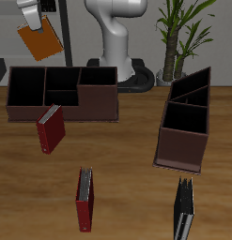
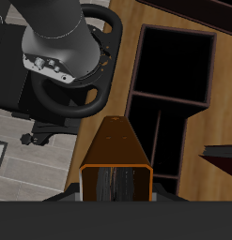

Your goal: Place the orange book into the back desk caddy's back compartment

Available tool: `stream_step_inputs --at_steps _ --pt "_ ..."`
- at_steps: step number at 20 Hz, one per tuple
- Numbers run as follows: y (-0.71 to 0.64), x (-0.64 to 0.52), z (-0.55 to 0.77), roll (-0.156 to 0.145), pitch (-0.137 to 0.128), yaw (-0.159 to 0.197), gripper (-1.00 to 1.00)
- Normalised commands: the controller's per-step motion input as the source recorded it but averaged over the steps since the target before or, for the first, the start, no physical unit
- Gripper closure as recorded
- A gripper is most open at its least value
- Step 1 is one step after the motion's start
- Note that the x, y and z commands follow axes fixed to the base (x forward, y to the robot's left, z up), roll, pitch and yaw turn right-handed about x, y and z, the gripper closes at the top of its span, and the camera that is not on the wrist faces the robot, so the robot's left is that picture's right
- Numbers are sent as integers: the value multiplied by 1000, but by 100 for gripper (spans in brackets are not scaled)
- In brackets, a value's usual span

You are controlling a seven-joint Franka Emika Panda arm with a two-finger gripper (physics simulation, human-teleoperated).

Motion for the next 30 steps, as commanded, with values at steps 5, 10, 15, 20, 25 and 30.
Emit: stream_step_inputs --at_steps 5,10,15,20,25,30 --pt "-276 -49 79 -133 -57 97 100" --pt "-264 14 60 -133 -20 -51 100" --pt "-62 -2 68 -49 11 -182 100" --pt "-267 13 118 -119 -17 -214 100" --pt "-283 21 104 -71 -3 -190 100" --pt "-119 -4 129 -41 -32 -131 100"
